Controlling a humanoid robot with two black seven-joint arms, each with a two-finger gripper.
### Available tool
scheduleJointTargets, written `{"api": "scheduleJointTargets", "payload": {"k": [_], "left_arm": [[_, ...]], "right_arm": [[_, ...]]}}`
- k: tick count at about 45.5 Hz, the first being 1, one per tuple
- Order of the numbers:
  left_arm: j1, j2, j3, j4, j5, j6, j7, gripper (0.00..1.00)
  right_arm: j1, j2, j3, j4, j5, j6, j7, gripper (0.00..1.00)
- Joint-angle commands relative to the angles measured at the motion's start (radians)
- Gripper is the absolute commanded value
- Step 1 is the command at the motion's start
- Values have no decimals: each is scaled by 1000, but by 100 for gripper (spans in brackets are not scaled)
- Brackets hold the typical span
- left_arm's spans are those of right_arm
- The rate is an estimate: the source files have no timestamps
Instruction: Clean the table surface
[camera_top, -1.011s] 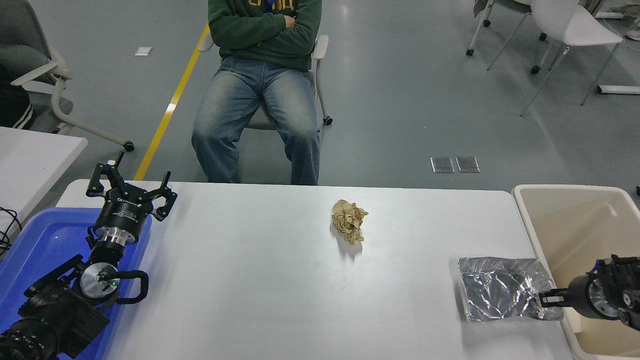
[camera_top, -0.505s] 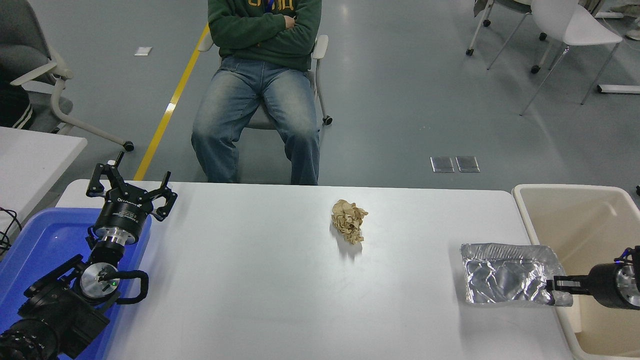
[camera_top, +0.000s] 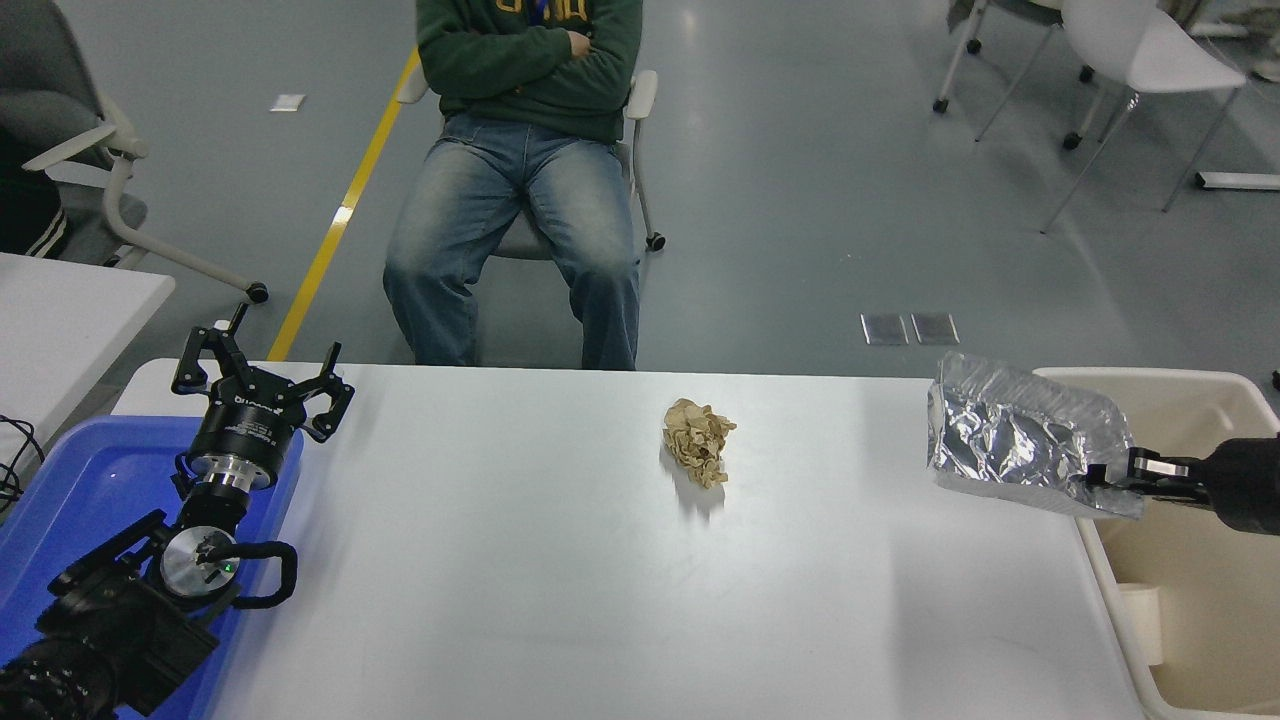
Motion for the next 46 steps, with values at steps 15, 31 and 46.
{"api": "scheduleJointTargets", "payload": {"k": [15,31,46], "left_arm": [[0,0,0,0,0,0,0,100],[-1,0,0,0,0,0,0,100],[0,0,0,0,0,0,0,100]], "right_arm": [[239,-122,-1,89,-2,166,-3,0],[319,-165,-4,87,-48,227,-3,0],[336,-174,-9,72,-64,255,-4,0]]}}
